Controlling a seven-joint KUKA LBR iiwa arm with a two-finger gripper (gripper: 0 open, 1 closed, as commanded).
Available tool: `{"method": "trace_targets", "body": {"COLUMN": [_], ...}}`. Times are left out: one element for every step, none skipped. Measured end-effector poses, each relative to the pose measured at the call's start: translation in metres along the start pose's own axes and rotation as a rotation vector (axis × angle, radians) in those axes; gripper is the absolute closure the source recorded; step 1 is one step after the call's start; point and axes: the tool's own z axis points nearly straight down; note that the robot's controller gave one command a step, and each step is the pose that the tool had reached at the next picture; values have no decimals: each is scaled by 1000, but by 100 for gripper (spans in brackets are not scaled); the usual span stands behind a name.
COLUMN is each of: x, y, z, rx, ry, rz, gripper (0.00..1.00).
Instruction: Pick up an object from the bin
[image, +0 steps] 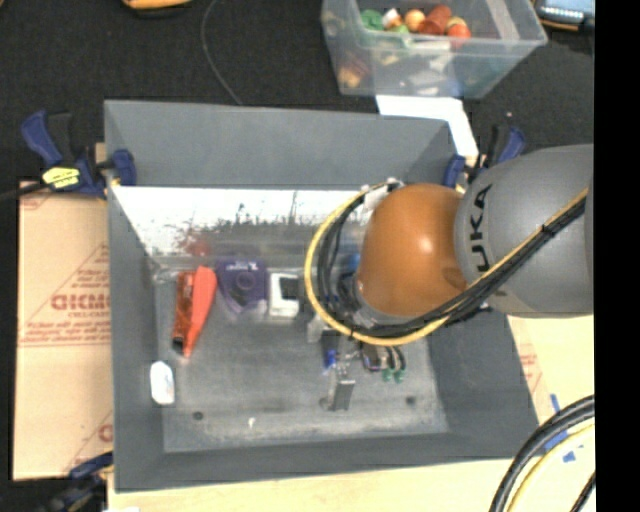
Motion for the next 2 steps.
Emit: {"method": "trace_targets", "body": {"x": [-2, -47], "y": [0, -60], "z": [-4, 92], "rx": [-1, 1], "ry": [-8, -8], "rz": [3, -162], "gripper": [0, 0]}}
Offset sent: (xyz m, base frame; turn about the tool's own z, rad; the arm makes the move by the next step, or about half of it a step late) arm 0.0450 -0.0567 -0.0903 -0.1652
